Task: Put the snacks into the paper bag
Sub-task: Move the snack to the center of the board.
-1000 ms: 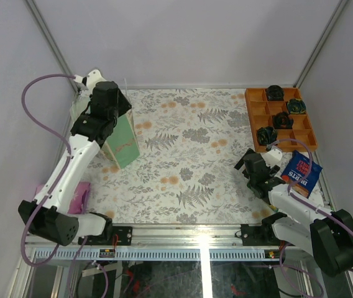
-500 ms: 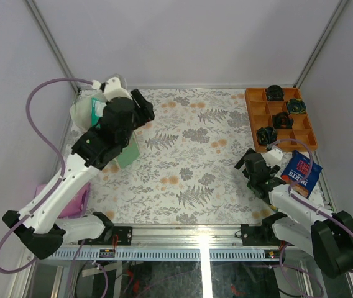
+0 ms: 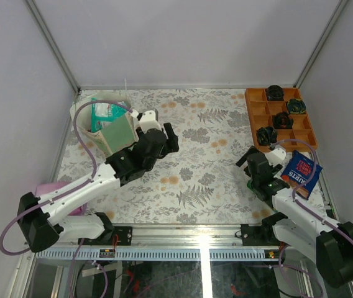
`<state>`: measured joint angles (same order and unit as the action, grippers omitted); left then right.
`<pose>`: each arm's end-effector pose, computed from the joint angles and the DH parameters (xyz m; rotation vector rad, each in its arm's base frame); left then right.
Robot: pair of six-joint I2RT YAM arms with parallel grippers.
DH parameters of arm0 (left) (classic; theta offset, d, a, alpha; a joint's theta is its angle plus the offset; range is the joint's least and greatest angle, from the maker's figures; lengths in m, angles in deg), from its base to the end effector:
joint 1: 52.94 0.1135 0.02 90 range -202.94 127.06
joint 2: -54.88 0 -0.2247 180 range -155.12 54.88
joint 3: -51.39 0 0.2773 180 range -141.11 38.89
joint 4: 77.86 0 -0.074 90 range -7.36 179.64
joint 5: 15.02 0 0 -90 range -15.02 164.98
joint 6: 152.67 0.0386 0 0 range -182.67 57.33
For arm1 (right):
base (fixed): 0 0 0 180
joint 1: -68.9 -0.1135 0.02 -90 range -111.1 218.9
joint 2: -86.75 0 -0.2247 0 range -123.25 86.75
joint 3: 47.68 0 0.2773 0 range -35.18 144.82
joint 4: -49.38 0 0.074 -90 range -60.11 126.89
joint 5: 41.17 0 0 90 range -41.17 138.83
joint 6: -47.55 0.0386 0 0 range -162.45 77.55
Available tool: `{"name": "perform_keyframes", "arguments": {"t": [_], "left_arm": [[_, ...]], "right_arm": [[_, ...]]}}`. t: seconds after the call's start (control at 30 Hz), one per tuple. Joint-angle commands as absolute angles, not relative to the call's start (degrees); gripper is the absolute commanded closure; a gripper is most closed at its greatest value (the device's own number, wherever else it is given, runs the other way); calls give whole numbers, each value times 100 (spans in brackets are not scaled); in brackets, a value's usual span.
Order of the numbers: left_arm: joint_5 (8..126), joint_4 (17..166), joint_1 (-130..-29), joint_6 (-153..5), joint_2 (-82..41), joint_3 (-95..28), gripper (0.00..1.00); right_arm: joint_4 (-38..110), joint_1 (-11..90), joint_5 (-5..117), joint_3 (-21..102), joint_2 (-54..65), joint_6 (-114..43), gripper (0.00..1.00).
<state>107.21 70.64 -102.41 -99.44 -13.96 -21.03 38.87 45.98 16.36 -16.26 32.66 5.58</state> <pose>0.2170 -0.2222 0.2904 -0.1225 1.9958 -0.3949 0.2229 0.0718 0.1303 0.7531 1.9113 0.1558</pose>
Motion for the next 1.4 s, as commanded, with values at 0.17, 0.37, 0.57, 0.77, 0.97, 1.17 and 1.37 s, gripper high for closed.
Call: {"name": "perform_keyframes", "arguments": {"t": [0.17, 0.37, 0.57, 0.77, 0.97, 1.17, 1.37], "left_arm": [[10940, 8804, -10467, -10011, -1526, -864, 30], [10900, 9369, -10465, -9759, -1825, -477, 20], [10836, 9806, -10449, -9597, -1986, -199, 12], [10710, 9791, -10287, -9559, -1929, -175, 0], [10274, 9862, -9978, -9720, -1812, -1, 0], [10009, 9933, -9775, -9856, -1707, 182, 0], [9812, 10008, -9619, -9911, -1643, 290, 0]], "right_arm": [[3213, 4609, 1159, -1220, 3681, 524, 1], [2224, 4607, 1107, -1008, 4347, 705, 1], [1007, 4608, 758, -717, 5114, 871, 1], [-121, 4610, 609, -680, 5746, 1402, 1], [-869, 4608, 745, -696, 5935, 2291, 1], [-1567, 4611, 514, -516, 5519, 3060, 1], [-1858, 4609, 273, -602, 5411, 3870, 1]]}}
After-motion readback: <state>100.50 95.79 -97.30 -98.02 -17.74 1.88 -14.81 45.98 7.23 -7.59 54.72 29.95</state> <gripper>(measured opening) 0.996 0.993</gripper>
